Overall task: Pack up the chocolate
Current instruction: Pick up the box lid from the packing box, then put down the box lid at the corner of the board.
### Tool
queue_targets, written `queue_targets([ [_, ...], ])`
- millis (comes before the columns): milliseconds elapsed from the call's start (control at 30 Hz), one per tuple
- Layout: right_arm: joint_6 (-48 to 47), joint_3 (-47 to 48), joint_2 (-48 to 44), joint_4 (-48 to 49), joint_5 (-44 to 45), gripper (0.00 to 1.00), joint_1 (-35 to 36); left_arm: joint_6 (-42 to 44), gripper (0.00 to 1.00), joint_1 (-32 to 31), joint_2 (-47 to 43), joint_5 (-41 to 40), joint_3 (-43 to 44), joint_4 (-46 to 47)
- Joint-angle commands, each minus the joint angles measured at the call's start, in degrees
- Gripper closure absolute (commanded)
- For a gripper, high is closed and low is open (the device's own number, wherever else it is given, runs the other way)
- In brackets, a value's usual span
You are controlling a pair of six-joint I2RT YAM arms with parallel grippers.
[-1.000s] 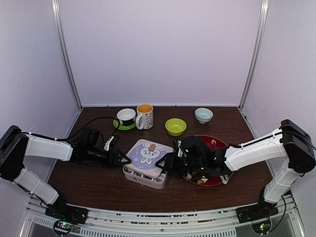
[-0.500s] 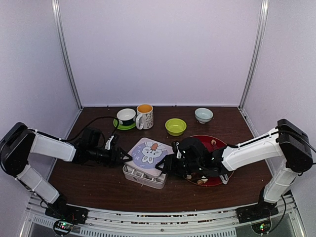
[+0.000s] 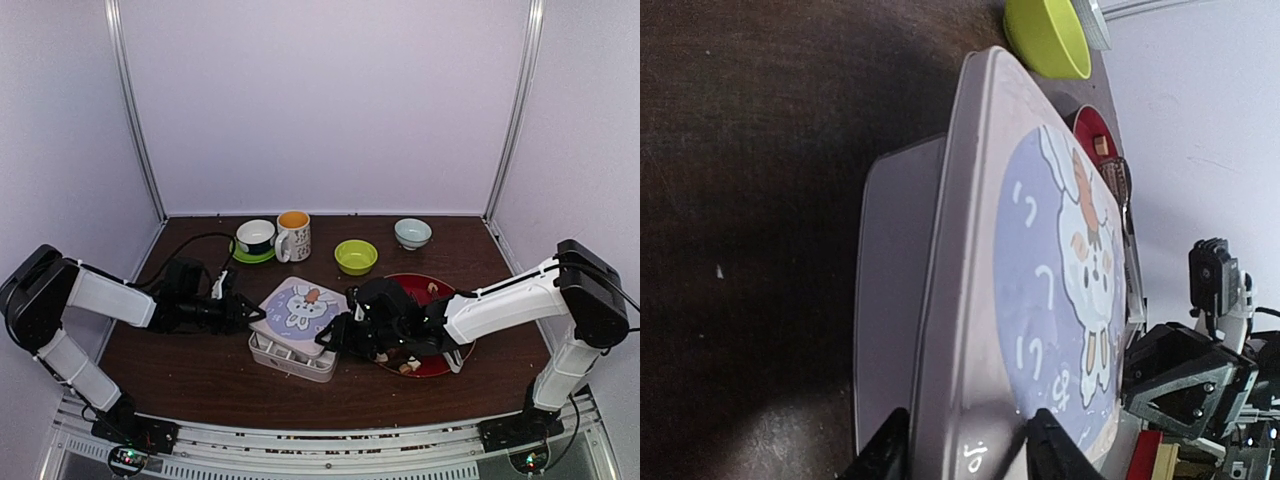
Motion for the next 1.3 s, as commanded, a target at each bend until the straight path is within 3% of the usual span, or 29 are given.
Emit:
queue_targets([
  [0,0.16,1.55,0.58,-0.55,1.16,0.64,0.38,-0.28,0.66,0.29,-0.69,0.07,0.8,3.09],
  [567,-4.53,0.83,-9.52,-6.05,10.54,0.63,0.24,0.05,0.9,-0.81,-14.56,8.43,4.15,-5.95],
  [900,-9.04,1.16,-17.13,-10.2,16.3,0.62,0.14,0.08,1.0,-1.32,-24.14,8.58,9.88,-15.2],
  [1100,-11.91,1.69,-21.42,-15.8,21.2,0.61,0.14,4.2,1.0,-1.32,-28.18,5.09,17.29,-26.8],
  [1267,-15.83,2.57,-24.4,-21.34,25.98,0.61,0.11,20.48,1.0,-1.32,-30.46,-12.87,30.05,-52.8],
])
